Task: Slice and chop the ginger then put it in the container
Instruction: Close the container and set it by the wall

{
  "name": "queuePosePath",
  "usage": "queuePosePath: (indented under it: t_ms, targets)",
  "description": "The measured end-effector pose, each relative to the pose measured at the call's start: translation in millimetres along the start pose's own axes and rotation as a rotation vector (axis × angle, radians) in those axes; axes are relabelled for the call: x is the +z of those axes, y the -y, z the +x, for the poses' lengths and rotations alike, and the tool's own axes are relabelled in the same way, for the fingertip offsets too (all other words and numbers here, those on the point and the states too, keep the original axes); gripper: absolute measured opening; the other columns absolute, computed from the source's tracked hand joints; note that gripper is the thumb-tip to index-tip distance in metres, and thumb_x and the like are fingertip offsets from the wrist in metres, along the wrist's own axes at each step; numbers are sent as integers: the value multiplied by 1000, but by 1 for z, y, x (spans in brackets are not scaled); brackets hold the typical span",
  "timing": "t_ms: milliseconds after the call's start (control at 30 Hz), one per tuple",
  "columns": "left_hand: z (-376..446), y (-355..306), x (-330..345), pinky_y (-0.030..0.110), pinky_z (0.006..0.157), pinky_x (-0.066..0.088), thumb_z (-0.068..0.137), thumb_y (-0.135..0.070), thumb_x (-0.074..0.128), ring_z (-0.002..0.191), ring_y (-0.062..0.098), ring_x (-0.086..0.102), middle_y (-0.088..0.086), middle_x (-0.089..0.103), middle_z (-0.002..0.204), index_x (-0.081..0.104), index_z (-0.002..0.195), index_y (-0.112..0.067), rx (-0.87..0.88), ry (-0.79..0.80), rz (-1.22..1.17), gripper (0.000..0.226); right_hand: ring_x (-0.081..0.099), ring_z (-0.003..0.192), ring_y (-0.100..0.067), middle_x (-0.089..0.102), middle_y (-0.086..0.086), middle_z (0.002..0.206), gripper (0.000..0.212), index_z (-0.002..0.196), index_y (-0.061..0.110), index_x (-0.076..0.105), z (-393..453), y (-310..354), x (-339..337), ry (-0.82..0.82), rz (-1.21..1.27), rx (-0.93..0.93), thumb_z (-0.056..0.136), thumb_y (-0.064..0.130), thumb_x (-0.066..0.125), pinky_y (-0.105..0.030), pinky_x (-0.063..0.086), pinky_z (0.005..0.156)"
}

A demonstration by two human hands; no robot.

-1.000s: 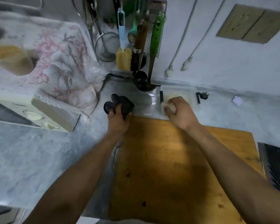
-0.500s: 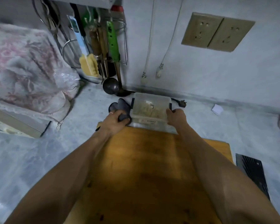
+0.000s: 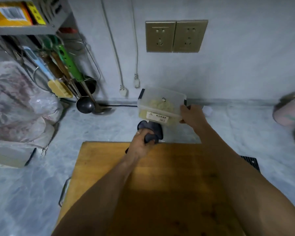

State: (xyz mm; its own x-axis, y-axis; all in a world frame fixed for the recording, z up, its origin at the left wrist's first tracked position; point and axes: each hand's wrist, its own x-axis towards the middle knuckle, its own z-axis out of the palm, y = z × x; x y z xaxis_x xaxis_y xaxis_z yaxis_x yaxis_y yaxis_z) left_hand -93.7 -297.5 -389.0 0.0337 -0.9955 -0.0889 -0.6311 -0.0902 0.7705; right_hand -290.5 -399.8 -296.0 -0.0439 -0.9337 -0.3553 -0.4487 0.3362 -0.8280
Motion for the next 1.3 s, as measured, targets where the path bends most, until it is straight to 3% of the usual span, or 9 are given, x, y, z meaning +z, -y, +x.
queuePosePath:
  t_ms: [100, 233, 533, 767, 933, 1033, 1167, 1233, 1300]
  targets:
    - [4, 24, -24, 24, 76, 40, 87, -9, 64, 97, 26, 58, 6, 62, 101, 60, 105, -9, -151, -128, 126, 19, 67, 72, -21, 65, -8, 90, 29, 100, 0, 60, -3, -14, -16, -12, 10, 15, 105, 26, 48, -17, 50, 47]
    - [9, 12, -18, 33, 65, 42, 91, -12, 56, 85, 38, 62, 19, 66, 95, 55, 103, -7, -288, -292, 246, 13, 70, 78, -25, 67, -11, 99, 33, 104, -2, 61, -4, -29, -28, -12, 53, 12, 106, 28, 49, -42, 62, 78]
    - [12, -39, 30, 5, 76, 44, 91, -9, 67, 92, 10, 62, -2, 68, 106, 69, 113, -16, -120, 93, -217, 23, 67, 73, -20, 68, -23, 97, 44, 104, -16, 63, -2, -20, -33, -11, 105, -24, 104, 27, 52, -39, 63, 77]
    - [-14, -3, -54, 33, 91, 50, 101, -23, 53, 98, 17, 64, -3, 69, 102, 67, 103, -19, -326, -489, -481, 15, 68, 77, -32, 64, -15, 75, 39, 76, 4, 61, -1, 17, 26, 126, -75, -119, 104, 29, 49, -34, 52, 66]
    - [0, 10, -85, 39, 72, 50, 98, -54, 34, 89, 27, 65, 14, 71, 107, 65, 108, -16, -588, -613, -706, 50, 42, 48, -16, 42, -2, 55, 44, 63, 12, 42, -4, 40, 83, 201, -218, -239, 104, 27, 49, -29, 33, 50]
    - [3, 20, -91, 46, 90, 49, 98, -61, 30, 99, 33, 64, 9, 69, 100, 67, 98, -16, -703, -643, -646, 59, 40, 50, -15, 41, -2, 56, 48, 61, 14, 38, -3, 25, 103, 245, -344, -297, 105, 29, 49, -32, 31, 57]
    - [1, 26, -81, 39, 92, 44, 100, -58, 38, 100, 30, 56, 13, 62, 106, 61, 108, -5, -774, -433, -345, 59, 53, 108, -33, 56, -15, 110, 39, 105, 8, 58, 0, -15, 98, 279, -712, -338, 104, 46, 45, -38, 39, 88]
    - [0, 28, -75, 39, 90, 44, 100, -52, 44, 106, 35, 58, 18, 63, 110, 60, 106, -3, -734, -417, -244, 52, 24, 144, -41, 33, -17, 152, 58, 138, 19, 50, 1, -36, 89, 220, -901, -351, 101, 61, 36, -54, 17, 117]
    - [-2, 30, -70, 37, 90, 43, 100, -48, 47, 112, 37, 57, 21, 62, 118, 57, 116, -2, -688, -459, -217, 50, 5, 151, -43, 13, -15, 164, 69, 150, 27, 38, 3, -54, 79, 178, -983, -338, 97, 71, 30, -62, -5, 119]
